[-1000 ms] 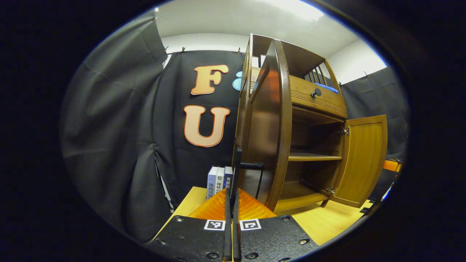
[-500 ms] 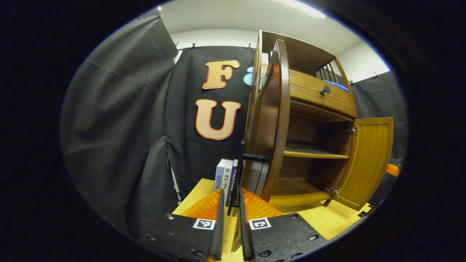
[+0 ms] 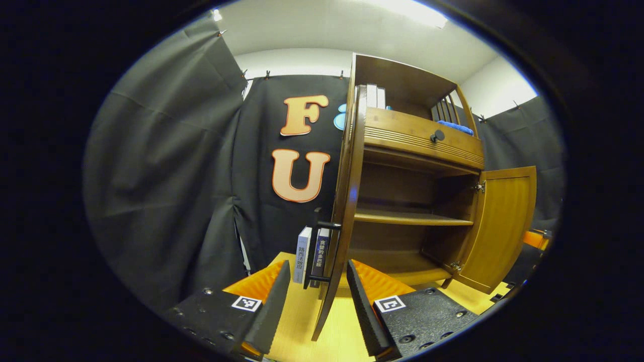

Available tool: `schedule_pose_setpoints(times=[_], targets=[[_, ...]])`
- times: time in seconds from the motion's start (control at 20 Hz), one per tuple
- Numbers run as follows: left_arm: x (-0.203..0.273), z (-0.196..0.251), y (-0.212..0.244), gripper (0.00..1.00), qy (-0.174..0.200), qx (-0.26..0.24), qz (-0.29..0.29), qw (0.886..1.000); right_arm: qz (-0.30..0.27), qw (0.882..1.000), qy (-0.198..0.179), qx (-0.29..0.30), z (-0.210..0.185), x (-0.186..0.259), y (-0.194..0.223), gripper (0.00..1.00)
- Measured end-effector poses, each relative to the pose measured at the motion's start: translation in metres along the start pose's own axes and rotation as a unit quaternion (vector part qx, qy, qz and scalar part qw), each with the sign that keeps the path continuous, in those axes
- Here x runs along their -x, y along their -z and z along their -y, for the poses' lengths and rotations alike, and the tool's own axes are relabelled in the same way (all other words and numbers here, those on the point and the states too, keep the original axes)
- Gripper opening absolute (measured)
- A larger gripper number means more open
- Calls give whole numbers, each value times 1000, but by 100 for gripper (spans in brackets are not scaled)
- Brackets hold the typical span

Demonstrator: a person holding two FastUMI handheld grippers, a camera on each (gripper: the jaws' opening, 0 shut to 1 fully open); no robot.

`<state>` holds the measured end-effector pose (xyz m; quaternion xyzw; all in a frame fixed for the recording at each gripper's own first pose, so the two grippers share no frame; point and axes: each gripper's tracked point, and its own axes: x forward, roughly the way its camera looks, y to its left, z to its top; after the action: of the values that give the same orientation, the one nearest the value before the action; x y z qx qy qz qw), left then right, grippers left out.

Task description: Open the right door of the double-door shoe cabinet with the right hand, and open the left door with the left hand.

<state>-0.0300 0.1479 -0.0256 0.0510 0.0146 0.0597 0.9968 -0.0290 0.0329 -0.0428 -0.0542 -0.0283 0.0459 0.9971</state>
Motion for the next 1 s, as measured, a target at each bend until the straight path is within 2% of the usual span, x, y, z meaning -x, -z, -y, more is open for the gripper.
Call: schedule_pose_setpoints(times=[0.05, 0.15, 0.2, 0.25, 0.5, 0.85, 0.9, 0.95, 1.0], targets=[[8, 8, -7, 63, 2, -2, 7, 1000, 0, 1000, 2, -1, 2, 0, -1, 98], [18, 21, -15, 63, 9, -6, 18, 1000, 1, 1000, 5, -2, 6, 1, -2, 98], [20, 30, -18, 77, 15, -5, 19, 1000, 0, 1000, 7, -2, 8, 1, -3, 98], [21, 37, -20, 74, 20, -4, 20, 1000, 0, 1000, 7, -1, 9, 3, -2, 98], [24, 57, -34, 84, 32, -4, 32, 999, 0, 1000, 8, -9, 18, 8, -1, 98], [30, 74, -35, 84, 38, -1, 31, 999, 6, 1000, 20, -16, 41, 19, -5, 98], [31, 77, -35, 88, 40, 0, 30, 999, 8, 1000, 22, -16, 43, 21, -7, 98], [31, 80, -36, 84, 41, 1, 31, 999, 10, 1000, 24, -16, 45, 23, -8, 98], [31, 83, -37, 84, 44, 2, 32, 999, 11, 999, 25, -17, 48, 23, -10, 98]])
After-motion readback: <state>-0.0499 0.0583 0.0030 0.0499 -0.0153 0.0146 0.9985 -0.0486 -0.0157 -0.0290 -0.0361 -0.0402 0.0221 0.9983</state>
